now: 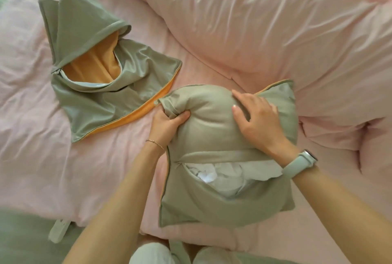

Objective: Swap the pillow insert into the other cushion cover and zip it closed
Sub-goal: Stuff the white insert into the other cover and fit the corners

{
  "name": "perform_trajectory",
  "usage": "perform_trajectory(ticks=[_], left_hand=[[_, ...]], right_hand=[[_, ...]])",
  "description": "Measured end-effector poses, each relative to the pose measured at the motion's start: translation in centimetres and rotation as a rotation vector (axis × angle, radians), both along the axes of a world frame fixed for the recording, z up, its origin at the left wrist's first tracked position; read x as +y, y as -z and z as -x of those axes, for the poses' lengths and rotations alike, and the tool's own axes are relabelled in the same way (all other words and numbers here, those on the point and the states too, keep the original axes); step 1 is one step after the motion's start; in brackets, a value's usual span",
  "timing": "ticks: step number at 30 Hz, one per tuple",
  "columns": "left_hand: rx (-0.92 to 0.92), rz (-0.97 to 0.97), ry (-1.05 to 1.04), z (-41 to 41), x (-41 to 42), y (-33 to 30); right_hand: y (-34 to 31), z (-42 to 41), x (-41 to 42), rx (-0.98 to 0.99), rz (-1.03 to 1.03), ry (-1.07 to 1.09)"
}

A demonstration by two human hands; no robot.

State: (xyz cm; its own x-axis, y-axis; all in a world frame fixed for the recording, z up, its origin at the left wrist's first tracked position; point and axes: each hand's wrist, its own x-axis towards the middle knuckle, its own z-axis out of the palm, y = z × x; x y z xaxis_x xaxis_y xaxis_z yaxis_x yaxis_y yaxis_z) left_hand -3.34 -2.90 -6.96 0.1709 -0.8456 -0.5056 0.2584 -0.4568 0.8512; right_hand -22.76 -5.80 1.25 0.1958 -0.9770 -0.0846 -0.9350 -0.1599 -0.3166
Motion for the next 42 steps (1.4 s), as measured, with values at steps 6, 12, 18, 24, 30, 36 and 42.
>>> perform_trajectory(ticks=[6,12,18,24,30,36,42], left_hand=[[-0.476,-0.229,-0.063,0.2,-2.4,0.9],[-0.988,0.585,0.36,7.3,-4.7,-4.1],[-1.101,0.727,0.722,11.2,-5.5,-3.2],[-1.276,0.688,0.795,11.6,-8.0,-3.4],[-1.036,0.282,0.669,11.6,-9.9,-4.3],[-0.832,0.317,0.778,12.4,-8.3,-6.0],[-0.856,0.052,0.596,10.8,-13.1,-2.5]], right_hand=[[4.7,6.0,2.4,-0.154,-0.12,0.203],[5.6,6.6,4.9,-0.252,0.26,0.324],[8.1,6.6,6.6,-0.278,0.251,0.251],[8.5,5.1,3.9,-0.317,0.095,0.223],[9.1,2.4,0.8,-0.266,-0.09,0.056],[13.0,2.0,-2.5,-0.104,-0.418,0.176],[11.4,0.6,-2.2,-0.077,-0.339,0.129]])
